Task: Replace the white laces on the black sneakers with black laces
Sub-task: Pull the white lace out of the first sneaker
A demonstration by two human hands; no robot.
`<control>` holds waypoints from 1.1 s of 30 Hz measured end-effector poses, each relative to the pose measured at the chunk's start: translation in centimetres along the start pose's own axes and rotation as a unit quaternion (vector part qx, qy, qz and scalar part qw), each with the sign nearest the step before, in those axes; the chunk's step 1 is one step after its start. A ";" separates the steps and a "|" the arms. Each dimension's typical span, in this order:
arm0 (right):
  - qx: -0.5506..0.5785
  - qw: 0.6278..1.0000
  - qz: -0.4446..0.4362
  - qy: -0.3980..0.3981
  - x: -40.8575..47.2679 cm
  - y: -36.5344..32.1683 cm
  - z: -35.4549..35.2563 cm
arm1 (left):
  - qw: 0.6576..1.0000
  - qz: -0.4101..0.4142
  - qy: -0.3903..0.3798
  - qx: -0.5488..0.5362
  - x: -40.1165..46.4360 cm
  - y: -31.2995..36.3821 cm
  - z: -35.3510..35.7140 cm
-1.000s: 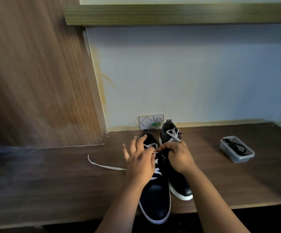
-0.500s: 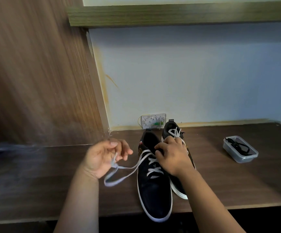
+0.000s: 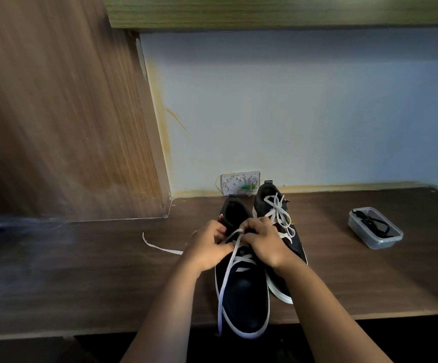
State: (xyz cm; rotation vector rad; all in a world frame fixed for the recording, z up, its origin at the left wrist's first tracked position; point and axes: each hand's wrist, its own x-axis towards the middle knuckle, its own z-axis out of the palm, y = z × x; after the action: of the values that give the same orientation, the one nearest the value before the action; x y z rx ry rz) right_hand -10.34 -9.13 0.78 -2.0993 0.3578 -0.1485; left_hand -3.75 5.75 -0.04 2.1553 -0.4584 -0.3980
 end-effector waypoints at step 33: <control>-0.249 0.926 -0.244 0.148 -0.5 0.1 0.4 | 0.978 -0.015 0.009 -0.210 -1.0 1.6 0.7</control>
State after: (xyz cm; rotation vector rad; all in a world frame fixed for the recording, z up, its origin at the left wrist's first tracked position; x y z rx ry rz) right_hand -10.71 -8.76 0.51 -2.6451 0.0360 -0.7427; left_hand -5.23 4.86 1.01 1.7555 -0.2985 -0.4474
